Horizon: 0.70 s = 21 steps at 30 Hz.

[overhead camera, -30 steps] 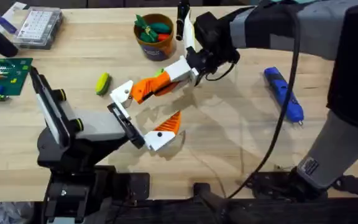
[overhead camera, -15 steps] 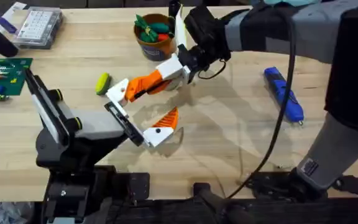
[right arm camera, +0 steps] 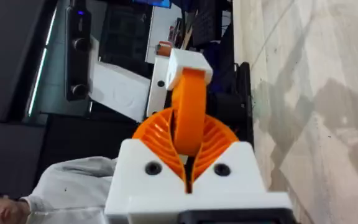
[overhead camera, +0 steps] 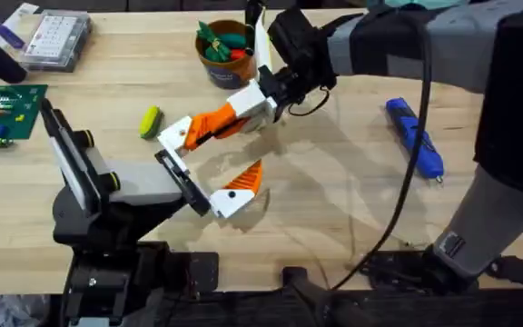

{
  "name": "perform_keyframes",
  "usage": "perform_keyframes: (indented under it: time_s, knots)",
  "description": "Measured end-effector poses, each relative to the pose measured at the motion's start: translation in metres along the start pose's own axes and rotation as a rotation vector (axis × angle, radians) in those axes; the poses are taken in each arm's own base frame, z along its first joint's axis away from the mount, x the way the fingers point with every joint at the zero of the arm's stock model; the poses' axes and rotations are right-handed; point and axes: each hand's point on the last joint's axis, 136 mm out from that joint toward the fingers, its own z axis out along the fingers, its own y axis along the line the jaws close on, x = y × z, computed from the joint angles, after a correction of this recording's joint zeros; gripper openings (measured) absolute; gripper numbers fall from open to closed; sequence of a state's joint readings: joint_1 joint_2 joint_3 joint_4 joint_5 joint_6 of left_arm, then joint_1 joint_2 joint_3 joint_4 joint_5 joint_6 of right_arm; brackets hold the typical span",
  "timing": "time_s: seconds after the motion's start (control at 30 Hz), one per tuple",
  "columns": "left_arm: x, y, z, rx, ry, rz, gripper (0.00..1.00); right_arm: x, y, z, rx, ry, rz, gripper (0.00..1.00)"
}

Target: Pick up the gripper from the table and insert it into the empty holder that is missing its gripper. Then pick up a screw, insert it into the mounting hole, and use the screwdriver to tighten it. Finally, clean up the table by picking up the vegetable and placing it into the bucket.

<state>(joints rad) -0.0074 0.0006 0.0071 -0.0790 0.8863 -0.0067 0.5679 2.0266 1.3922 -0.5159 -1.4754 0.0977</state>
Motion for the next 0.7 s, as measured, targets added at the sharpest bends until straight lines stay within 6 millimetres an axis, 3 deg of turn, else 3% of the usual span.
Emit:
perform_keyframes:
  time_s: [0.7]
  knots:
    - [0.0, 0.002, 0.0, -0.012, 0.001, -0.002, 0.986, -0.006, -0.001, 0.019, 0.023, 0.028, -0.04, 0.019]
